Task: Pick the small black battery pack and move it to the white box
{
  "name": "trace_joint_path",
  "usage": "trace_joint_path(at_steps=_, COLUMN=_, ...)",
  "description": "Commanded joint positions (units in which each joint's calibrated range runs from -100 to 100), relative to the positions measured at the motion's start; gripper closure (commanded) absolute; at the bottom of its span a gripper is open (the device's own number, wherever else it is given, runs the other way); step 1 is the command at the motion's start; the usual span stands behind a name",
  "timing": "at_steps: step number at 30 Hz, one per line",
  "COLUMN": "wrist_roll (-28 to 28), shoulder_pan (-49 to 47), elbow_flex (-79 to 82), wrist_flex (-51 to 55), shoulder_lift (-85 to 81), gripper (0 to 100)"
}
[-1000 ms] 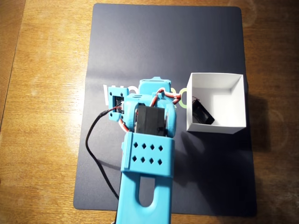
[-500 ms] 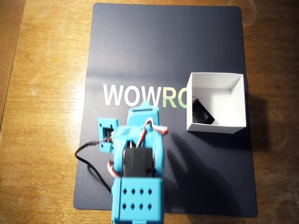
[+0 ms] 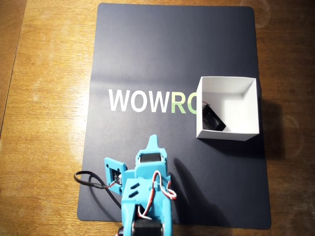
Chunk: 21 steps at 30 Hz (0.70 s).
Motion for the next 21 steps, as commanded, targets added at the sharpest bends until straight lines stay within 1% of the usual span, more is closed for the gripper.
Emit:
trace_joint_path(at_steps=1, wrist_roll=-0.06, shoulder_pan=1.89, elbow_flex=1.04, wrist_flex=0.33, shoulder_lift=-4.25, gripper=83)
trace_joint_path(at_steps=6, wrist_roll=-0.11, shoulder_pan=3.18, elbow_flex=1.58, wrist_flex=0.59, shoulder_lift=-8.19, gripper=83)
trace_joint_path(at_steps=12, wrist_roll=-0.38, shoulder_pan=3.76, elbow_flex=2.85, wrist_flex=9.53, shoulder_lift=-15.12, gripper=83)
trace_joint_path(at_steps=16, wrist_roll=-0.11, shoulder_pan=5.88, elbow_flex=5.66, wrist_flex=10.84, shoulder_lift=-19.24, gripper=83)
trace_joint_path(at_steps=21, wrist_roll=-0.11, shoulder_pan=5.17, elbow_flex=7.02, wrist_flex=12.6, shoulder_lift=-22.75, gripper=83)
